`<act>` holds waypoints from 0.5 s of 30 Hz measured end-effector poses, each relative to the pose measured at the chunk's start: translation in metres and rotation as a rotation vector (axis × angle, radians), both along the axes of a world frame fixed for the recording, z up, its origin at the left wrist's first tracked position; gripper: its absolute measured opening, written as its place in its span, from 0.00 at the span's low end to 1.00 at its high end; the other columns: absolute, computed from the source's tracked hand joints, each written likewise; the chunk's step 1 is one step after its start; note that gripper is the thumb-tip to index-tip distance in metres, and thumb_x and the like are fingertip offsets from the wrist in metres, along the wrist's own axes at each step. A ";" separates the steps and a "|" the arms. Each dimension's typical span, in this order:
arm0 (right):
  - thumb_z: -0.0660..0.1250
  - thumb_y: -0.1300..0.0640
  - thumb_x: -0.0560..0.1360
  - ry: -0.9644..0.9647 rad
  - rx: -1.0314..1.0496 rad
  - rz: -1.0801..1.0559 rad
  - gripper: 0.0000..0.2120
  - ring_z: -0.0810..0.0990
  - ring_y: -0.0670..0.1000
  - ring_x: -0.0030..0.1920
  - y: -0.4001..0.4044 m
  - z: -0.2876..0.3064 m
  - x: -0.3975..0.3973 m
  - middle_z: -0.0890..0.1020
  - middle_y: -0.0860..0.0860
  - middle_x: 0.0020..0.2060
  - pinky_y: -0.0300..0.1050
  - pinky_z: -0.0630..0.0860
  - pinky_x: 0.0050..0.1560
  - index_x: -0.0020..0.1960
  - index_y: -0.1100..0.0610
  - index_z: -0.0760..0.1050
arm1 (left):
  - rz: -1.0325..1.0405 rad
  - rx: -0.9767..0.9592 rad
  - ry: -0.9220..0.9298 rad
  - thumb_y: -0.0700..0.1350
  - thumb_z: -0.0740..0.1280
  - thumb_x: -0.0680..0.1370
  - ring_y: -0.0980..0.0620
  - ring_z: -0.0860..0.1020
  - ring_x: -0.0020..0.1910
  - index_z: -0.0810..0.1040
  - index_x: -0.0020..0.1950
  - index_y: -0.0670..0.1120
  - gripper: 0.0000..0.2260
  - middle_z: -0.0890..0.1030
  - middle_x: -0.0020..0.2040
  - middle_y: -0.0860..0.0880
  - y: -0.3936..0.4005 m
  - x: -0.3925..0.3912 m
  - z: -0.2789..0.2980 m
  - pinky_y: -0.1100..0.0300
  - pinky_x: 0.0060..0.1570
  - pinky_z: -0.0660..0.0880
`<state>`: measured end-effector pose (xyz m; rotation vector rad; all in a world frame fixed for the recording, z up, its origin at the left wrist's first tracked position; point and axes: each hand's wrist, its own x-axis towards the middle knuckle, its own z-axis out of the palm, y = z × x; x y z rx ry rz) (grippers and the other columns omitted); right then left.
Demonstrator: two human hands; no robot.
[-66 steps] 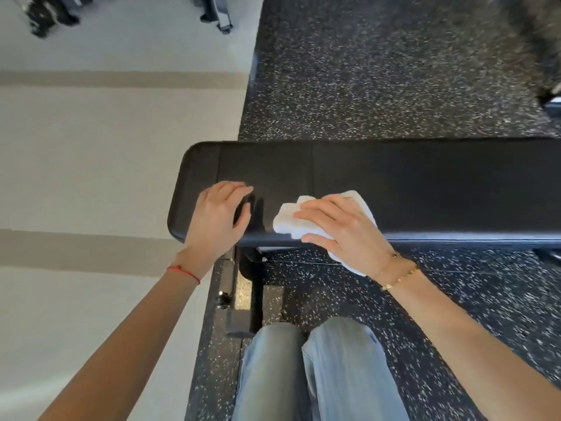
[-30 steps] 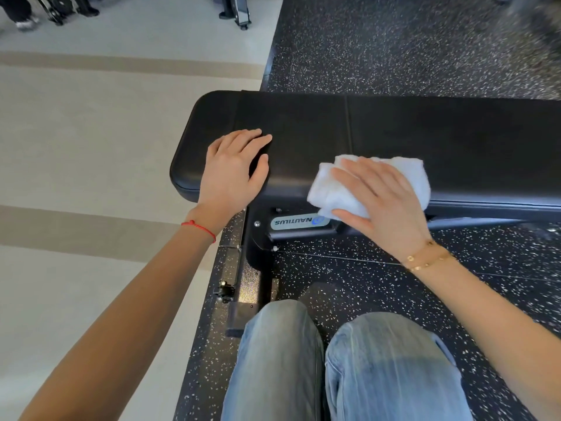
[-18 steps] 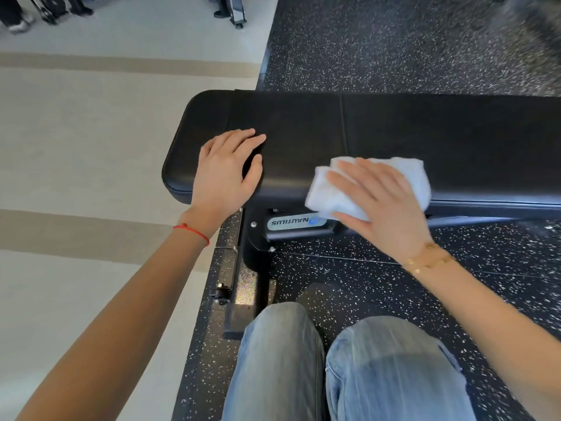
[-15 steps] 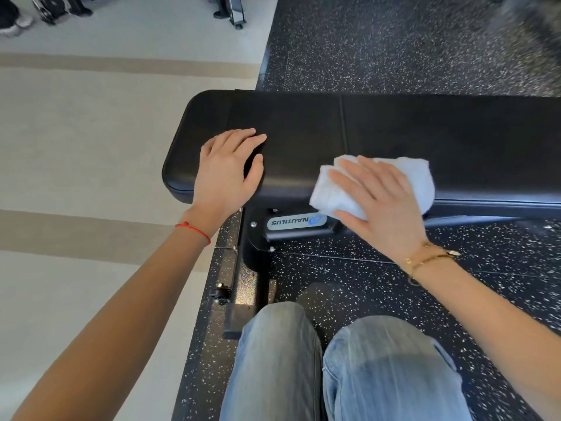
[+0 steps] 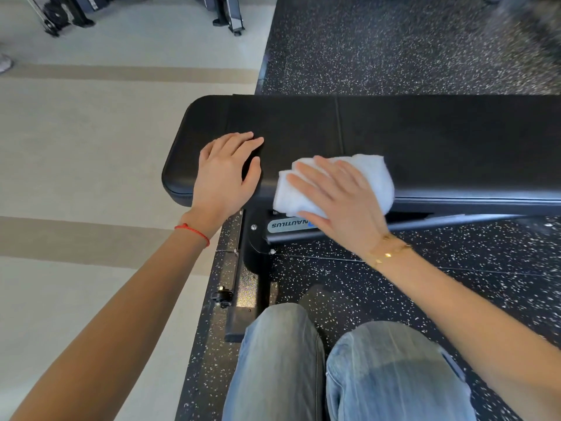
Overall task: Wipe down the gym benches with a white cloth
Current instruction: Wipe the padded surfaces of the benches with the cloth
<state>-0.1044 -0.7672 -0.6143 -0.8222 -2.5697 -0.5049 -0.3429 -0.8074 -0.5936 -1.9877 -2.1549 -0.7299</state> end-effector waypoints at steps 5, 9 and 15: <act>0.57 0.42 0.82 -0.071 0.024 0.029 0.27 0.63 0.56 0.76 0.009 -0.006 0.032 0.63 0.49 0.77 0.57 0.61 0.75 0.78 0.50 0.60 | -0.005 -0.013 -0.012 0.48 0.57 0.82 0.50 0.68 0.71 0.74 0.70 0.51 0.17 0.74 0.70 0.52 -0.001 -0.002 0.002 0.47 0.72 0.62; 0.59 0.43 0.81 0.068 -0.039 -0.068 0.26 0.64 0.56 0.76 0.019 -0.011 0.081 0.66 0.48 0.76 0.57 0.59 0.74 0.77 0.49 0.63 | -0.001 -0.017 -0.012 0.48 0.56 0.82 0.50 0.69 0.71 0.74 0.69 0.50 0.17 0.74 0.70 0.51 -0.001 0.001 0.003 0.46 0.72 0.63; 0.54 0.41 0.83 0.018 -0.077 -0.006 0.26 0.62 0.54 0.76 0.018 -0.002 0.069 0.64 0.47 0.77 0.56 0.59 0.75 0.78 0.49 0.60 | 0.035 -0.008 -0.041 0.46 0.58 0.80 0.49 0.69 0.70 0.76 0.68 0.50 0.17 0.75 0.69 0.51 0.001 0.009 0.004 0.44 0.72 0.62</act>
